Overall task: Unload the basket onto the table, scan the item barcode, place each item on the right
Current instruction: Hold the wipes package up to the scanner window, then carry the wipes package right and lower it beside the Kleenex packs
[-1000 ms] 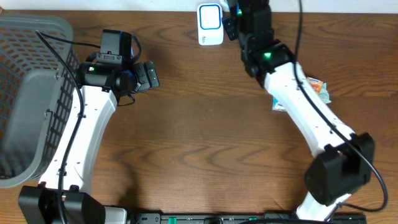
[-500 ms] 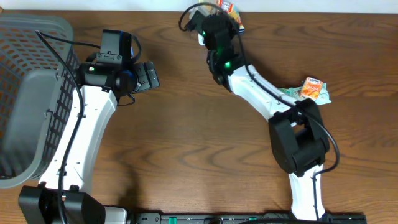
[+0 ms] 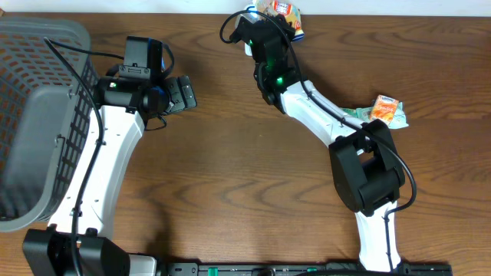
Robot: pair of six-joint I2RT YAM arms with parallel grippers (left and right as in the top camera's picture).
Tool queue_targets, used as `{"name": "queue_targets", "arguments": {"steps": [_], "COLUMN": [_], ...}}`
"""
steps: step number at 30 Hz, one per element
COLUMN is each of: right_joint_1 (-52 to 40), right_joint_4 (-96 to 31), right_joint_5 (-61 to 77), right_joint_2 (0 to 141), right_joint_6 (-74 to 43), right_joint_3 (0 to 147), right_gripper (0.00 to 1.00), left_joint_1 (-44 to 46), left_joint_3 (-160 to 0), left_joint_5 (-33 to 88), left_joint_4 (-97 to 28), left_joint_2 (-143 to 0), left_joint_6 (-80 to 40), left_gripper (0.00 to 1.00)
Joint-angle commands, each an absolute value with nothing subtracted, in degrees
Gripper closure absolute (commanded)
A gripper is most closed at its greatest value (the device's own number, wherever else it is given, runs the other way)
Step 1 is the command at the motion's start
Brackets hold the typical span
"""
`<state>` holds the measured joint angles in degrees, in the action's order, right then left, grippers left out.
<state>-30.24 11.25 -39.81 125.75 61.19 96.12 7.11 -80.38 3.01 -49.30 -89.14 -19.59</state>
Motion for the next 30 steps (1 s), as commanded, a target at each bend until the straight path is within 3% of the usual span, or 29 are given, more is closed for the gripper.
{"name": "queue_targets", "arguments": {"steps": [1,8,13,23,30], "right_joint_1": [-31.35,-31.29,-30.13,-22.44,-9.98], "right_joint_4": [11.27,9.85,-2.52,-33.47,-55.90], "right_joint_5": [-42.37,-44.71,-40.80,-9.43,7.03], "right_joint_2": [125.58,122.32,115.13,97.14,92.90], "right_joint_6": [61.82,57.10,47.90,14.55,1.17], "right_joint_3": [97.14,97.14,97.14,97.14,97.12], "right_gripper": [0.99,0.99,0.99,0.99,0.99], "left_joint_1": [6.81,6.81,6.81,6.81,6.81], "left_joint_3": [-80.49,-80.49,-80.49,-80.49,-80.49], "left_joint_5": [2.28,2.28,2.28,2.28,2.28], "left_joint_4": [-49.47,-49.47,-49.47,-49.47,-49.47], "left_joint_2": [-89.60,-89.60,-89.60,-89.60,-89.60], "left_joint_6": [-19.53,-19.51,-19.53,-19.53,-19.53], "left_gripper": [0.03,0.02,0.02,0.03,0.02]}}
